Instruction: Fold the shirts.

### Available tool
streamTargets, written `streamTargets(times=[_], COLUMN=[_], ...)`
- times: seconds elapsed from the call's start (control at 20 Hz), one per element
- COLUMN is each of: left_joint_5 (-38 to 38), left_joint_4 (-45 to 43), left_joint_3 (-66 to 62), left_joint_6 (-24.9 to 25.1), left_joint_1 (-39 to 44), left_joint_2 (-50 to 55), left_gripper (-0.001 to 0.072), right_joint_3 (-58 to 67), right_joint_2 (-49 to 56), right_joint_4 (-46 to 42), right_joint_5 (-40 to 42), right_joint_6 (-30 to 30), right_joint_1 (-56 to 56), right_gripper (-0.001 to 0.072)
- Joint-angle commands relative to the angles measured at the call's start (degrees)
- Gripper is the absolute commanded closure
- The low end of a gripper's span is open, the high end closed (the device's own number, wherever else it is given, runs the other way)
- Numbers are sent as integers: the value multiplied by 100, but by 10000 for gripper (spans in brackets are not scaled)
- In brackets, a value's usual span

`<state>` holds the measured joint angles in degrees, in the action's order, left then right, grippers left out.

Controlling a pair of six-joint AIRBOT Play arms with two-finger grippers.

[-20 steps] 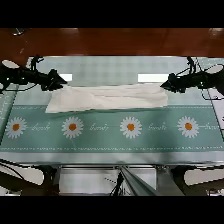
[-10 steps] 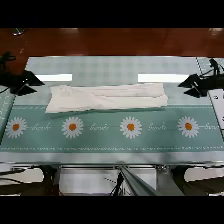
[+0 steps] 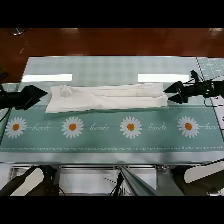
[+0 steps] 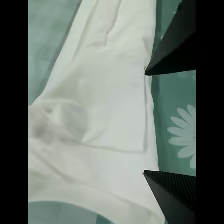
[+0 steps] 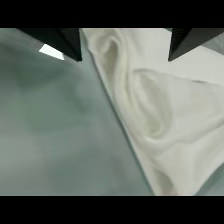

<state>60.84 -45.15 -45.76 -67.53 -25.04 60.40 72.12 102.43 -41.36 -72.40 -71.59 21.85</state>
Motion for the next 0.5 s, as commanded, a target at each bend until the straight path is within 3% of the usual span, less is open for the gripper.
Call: streamTargets(times=[0.0,0.05,0.1,0.15,0.2,0.25,0.3,0.4,0.45], left_joint_5=[-116,-186,-236,-245,-238,-238,-240,-271,-396], left_joint_4=[175,177,181,208,249,289,365,815,964], left_joint_3=[175,175,175,170,170,170,168,164,160], left_joint_6=[90,90,90,90,90,92,166,479,350], left_joint_1=[623,817,1012,1176,1305,1419,1508,1731,1930], left_joint_2=[-50,-2,52,105,155,190,205,229,238], left_gripper=[4,4,5,8,41,449,670,682,682], right_joint_3=[66,101,160,245,295,293,293,289,247], right_joint_2=[275,275,275,267,192,11,-262,-861,-1215], right_joint_4=[297,262,227,219,225,136,-109,-780,-1110], right_joint_5=[184,197,181,90,-35,-72,-103,-302,-533], right_joint_6=[31,35,35,66,96,13,-127,-271,-334], right_joint_1=[-549,-682,-767,-809,-809,-796,-761,-704,-691], right_gripper=[90,108,250,586,694,694,695,695,694])
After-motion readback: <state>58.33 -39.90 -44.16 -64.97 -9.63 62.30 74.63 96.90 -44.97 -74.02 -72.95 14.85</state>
